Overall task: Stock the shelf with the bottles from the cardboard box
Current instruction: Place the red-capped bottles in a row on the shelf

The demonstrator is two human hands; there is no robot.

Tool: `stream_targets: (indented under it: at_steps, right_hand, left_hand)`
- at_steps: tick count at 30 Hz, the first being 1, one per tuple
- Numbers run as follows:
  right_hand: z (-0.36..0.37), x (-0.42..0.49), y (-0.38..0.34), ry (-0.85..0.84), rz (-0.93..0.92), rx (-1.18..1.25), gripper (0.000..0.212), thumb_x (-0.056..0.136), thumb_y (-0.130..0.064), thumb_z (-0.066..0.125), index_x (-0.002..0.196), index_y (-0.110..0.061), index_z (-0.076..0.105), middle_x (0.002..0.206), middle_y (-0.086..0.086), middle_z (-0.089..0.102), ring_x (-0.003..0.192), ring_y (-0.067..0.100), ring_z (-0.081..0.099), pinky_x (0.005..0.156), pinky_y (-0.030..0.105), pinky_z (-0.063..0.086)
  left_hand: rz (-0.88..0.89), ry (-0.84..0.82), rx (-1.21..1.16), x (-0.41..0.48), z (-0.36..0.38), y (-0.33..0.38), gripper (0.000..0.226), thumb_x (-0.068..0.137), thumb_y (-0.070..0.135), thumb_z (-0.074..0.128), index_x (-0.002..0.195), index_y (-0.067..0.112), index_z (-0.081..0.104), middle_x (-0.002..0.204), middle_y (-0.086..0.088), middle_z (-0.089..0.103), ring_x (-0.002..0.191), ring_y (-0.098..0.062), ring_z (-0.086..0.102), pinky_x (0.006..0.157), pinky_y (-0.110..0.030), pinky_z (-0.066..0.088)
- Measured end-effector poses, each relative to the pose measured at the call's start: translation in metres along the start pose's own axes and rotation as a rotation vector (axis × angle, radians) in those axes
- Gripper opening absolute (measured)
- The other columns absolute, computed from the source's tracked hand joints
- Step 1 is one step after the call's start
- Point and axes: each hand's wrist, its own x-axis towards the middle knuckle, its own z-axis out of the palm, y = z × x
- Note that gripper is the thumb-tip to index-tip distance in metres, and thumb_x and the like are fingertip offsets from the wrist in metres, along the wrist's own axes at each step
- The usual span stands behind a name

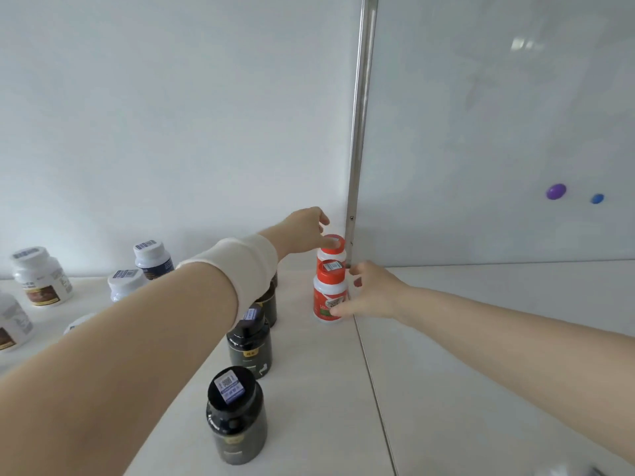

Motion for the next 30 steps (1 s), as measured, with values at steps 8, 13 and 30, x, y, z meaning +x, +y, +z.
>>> stream_targets:
  at_steps: [8, 13, 30]
  right_hand:
    - [-0.024, -0.078, -0.032, 0.186, -0.094, -0.391, 0.073, 0.082, -0.046, 0.064, 0.135, -0.005, 0.034, 0.134, 0.014, 0.042, 0.123, 0.031, 0.045, 0.095, 0.036, 0.040]
    - [0.000, -0.145, -0.051, 0.277, -0.218, -0.585, 0.053, 0.088, -0.034, 0.057, 0.130, -0.007, 0.039, 0.130, 0.015, 0.043, 0.122, 0.033, 0.045, 0.096, 0.040, 0.042]
    - [0.208, -0.284, -0.248, 0.185, -0.729, -0.722, 0.043, 0.093, -0.023, 0.047, 0.131, -0.008, 0.036, 0.135, 0.015, 0.039, 0.124, 0.033, 0.039, 0.097, 0.041, 0.036]
  left_hand:
    - [0.084, 0.159, 0.864, -0.117, -0.031, 0.034, 0.046, 0.093, 0.034, 0.053, 0.132, 0.011, 0.042, 0.127, -0.009, 0.052, 0.115, -0.027, 0.052, 0.090, -0.035, 0.042]
    - [0.061, 0.253, 1.051, -0.213, -0.033, 0.059, 0.035, 0.095, 0.027, 0.047, 0.126, 0.009, 0.045, 0.120, -0.008, 0.054, 0.111, -0.026, 0.052, 0.081, -0.029, 0.035]
    - [-0.471, 0.168, 1.202, -0.562, -0.124, -0.083, 0.047, 0.094, 0.032, 0.050, 0.134, 0.010, 0.040, 0.132, -0.012, 0.051, 0.122, -0.029, 0.048, 0.099, -0.037, 0.039]
